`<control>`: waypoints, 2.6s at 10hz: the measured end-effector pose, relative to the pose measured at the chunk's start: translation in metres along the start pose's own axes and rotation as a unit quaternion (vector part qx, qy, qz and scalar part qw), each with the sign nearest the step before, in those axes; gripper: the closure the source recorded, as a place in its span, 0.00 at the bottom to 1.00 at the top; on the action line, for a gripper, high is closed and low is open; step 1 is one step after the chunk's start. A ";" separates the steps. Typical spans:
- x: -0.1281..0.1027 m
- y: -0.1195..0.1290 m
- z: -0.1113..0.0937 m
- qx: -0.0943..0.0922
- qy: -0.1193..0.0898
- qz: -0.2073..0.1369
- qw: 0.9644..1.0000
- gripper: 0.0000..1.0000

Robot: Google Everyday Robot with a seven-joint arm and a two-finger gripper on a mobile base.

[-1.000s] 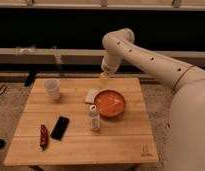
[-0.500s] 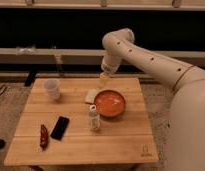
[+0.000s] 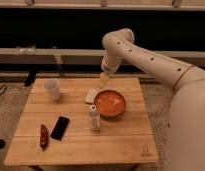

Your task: Knock the bottle over

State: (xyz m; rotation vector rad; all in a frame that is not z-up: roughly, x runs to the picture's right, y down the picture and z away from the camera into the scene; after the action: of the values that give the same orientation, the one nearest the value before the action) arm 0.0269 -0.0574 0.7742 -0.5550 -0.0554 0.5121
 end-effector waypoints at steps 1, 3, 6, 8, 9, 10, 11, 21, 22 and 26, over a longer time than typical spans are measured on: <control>0.000 0.000 0.000 0.000 0.000 0.000 1.000 0.20; 0.000 0.000 0.000 0.000 0.000 0.000 1.000 0.20; 0.000 0.000 0.000 0.000 0.000 0.000 1.000 0.20; 0.009 -0.003 0.006 0.007 0.008 0.001 1.000 0.20; 0.020 -0.007 0.012 0.013 0.014 0.007 1.000 0.20; 0.028 -0.007 0.017 0.016 0.016 0.014 1.000 0.20; 0.038 -0.008 0.024 0.020 0.017 0.023 0.999 0.20; 0.087 0.041 0.041 0.016 0.063 -0.015 0.998 0.20; 0.085 0.054 0.042 0.016 0.075 -0.038 0.996 0.20; 0.060 0.100 0.056 0.032 0.105 -0.110 0.988 0.20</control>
State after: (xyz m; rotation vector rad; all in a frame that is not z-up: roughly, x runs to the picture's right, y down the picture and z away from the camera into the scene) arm 0.0242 0.0719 0.7645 -0.5302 0.0983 0.2372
